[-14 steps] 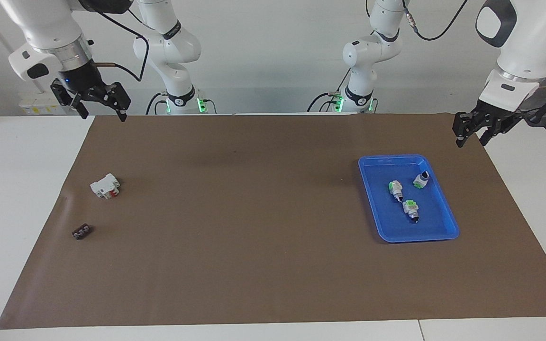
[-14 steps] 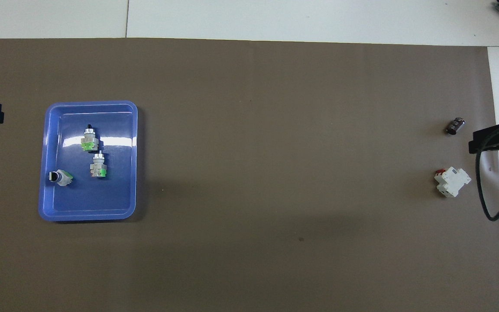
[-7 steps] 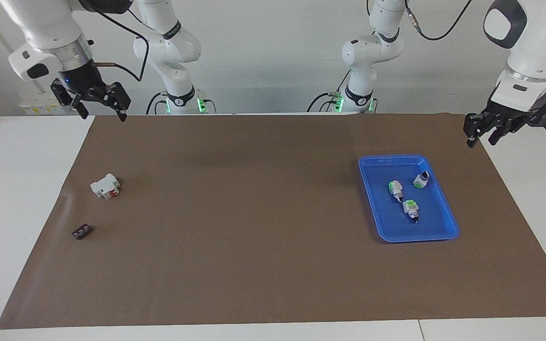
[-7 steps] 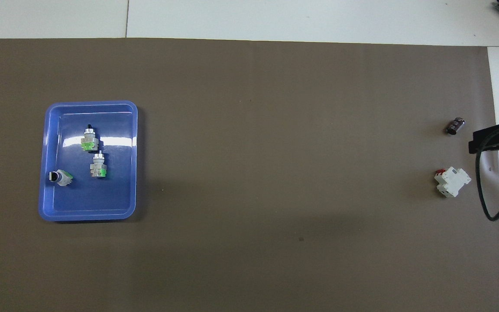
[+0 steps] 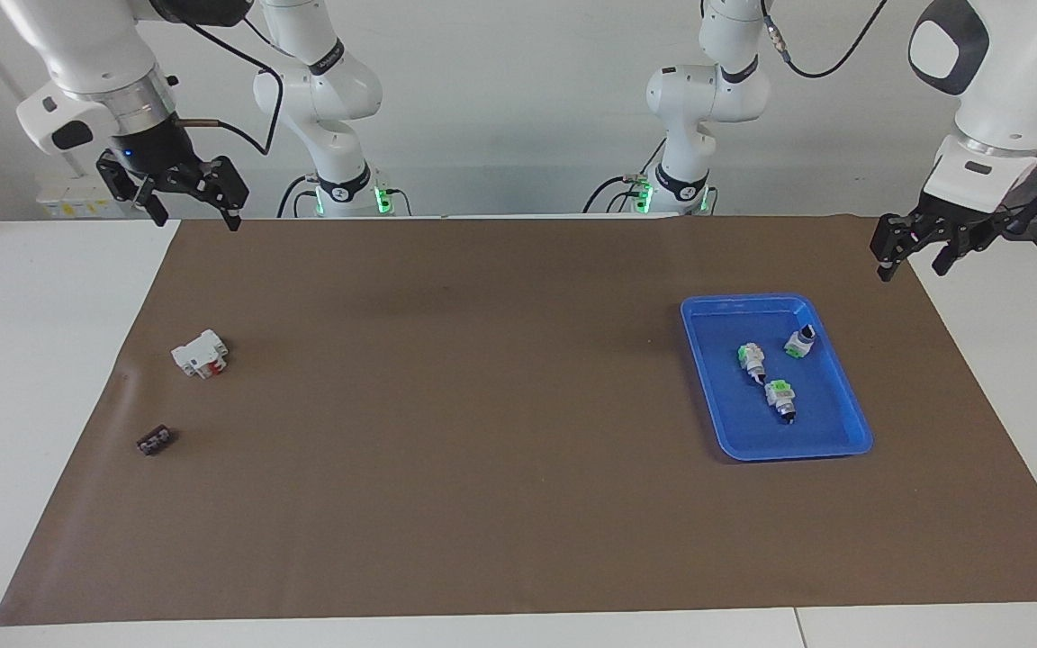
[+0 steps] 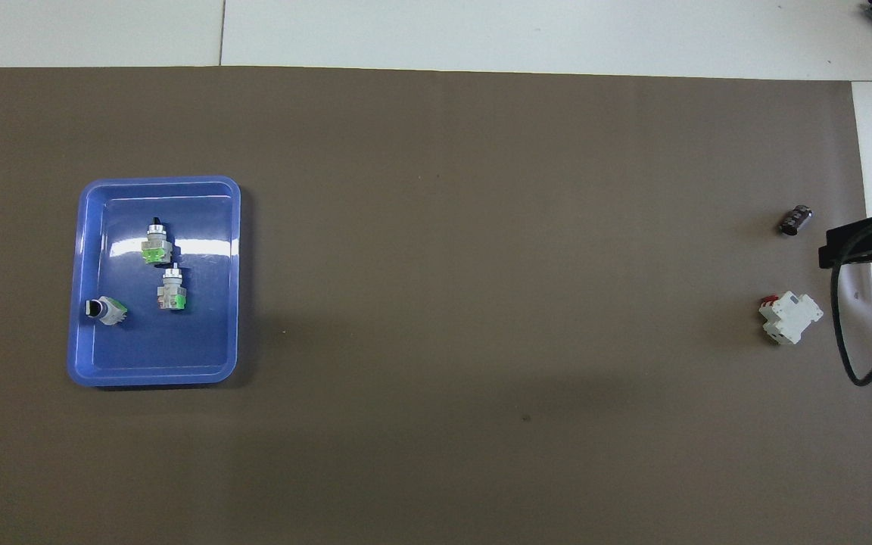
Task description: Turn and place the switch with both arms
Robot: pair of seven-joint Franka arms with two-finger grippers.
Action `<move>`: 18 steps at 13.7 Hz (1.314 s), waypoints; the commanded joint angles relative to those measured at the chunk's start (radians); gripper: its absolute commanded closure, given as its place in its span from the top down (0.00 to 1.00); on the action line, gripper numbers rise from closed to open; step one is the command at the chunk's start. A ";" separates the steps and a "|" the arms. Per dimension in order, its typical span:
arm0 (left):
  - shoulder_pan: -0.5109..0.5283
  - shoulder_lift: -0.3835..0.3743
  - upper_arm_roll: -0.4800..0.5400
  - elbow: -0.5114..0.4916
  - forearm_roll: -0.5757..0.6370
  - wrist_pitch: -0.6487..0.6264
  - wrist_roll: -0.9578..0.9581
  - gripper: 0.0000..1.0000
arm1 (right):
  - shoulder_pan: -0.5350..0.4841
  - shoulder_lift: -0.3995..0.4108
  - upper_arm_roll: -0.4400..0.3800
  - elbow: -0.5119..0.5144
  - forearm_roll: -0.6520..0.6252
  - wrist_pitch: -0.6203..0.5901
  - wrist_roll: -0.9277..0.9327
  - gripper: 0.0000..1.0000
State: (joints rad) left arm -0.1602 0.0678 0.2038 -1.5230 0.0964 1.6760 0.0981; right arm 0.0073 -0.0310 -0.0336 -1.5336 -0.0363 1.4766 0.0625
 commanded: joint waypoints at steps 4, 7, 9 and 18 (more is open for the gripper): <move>-0.018 -0.063 0.009 -0.077 -0.012 0.011 0.006 1.00 | -0.004 0.000 0.004 0.006 -0.007 -0.015 -0.023 1.00; 0.007 -0.063 0.016 -0.078 -0.012 0.010 0.005 1.00 | -0.004 0.000 0.004 0.006 -0.007 -0.016 -0.023 1.00; 0.005 -0.063 0.016 -0.077 -0.012 0.010 0.005 1.00 | -0.004 0.000 0.004 0.006 -0.007 -0.016 -0.023 1.00; 0.005 -0.063 0.016 -0.078 -0.012 0.010 0.005 1.00 | -0.004 0.000 0.004 0.006 -0.007 -0.016 -0.023 1.00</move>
State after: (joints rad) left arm -0.1520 0.0337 0.2169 -1.5667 0.0924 1.6789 0.0992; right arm 0.0073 -0.0310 -0.0336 -1.5336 -0.0363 1.4765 0.0625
